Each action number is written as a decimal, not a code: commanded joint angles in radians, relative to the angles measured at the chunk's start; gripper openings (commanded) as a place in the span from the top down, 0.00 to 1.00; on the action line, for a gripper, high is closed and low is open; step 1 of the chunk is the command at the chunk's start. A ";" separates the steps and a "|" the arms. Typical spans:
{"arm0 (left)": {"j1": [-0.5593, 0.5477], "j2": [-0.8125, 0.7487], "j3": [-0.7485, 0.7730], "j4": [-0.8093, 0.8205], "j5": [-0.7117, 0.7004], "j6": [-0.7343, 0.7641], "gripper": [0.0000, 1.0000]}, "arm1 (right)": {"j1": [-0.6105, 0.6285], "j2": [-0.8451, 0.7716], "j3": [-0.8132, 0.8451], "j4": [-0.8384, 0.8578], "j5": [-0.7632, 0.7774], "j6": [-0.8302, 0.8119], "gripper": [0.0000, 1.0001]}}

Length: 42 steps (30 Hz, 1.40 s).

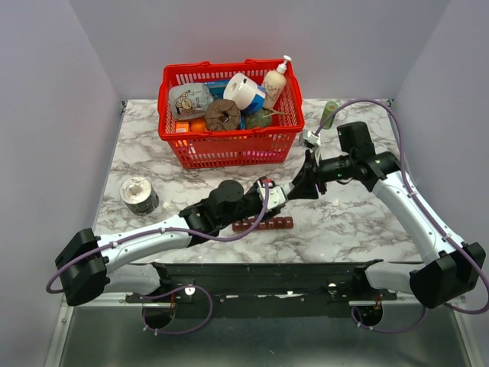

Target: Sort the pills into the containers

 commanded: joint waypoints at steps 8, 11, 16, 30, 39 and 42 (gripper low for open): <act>0.166 -0.024 0.084 -0.224 0.707 -0.124 1.00 | 0.067 -0.096 0.007 -0.231 -0.120 -0.862 0.85; 0.175 -0.015 0.110 -0.284 0.721 -0.107 1.00 | 0.069 -0.034 0.089 -0.279 -0.116 -0.890 0.84; 0.175 -0.032 0.110 -0.348 0.629 -0.089 1.00 | 0.069 -0.048 0.081 -0.174 -0.112 -0.619 0.27; 0.065 -0.115 0.024 -0.179 0.103 -0.150 1.00 | 0.067 -0.063 0.028 0.122 0.263 0.483 0.05; 0.028 -0.070 0.047 -0.149 -0.042 -0.163 1.00 | 0.067 0.021 0.022 0.107 0.240 0.555 0.09; 0.028 -0.073 0.046 -0.143 -0.055 -0.158 1.00 | 0.069 0.026 0.013 0.101 0.217 0.557 0.10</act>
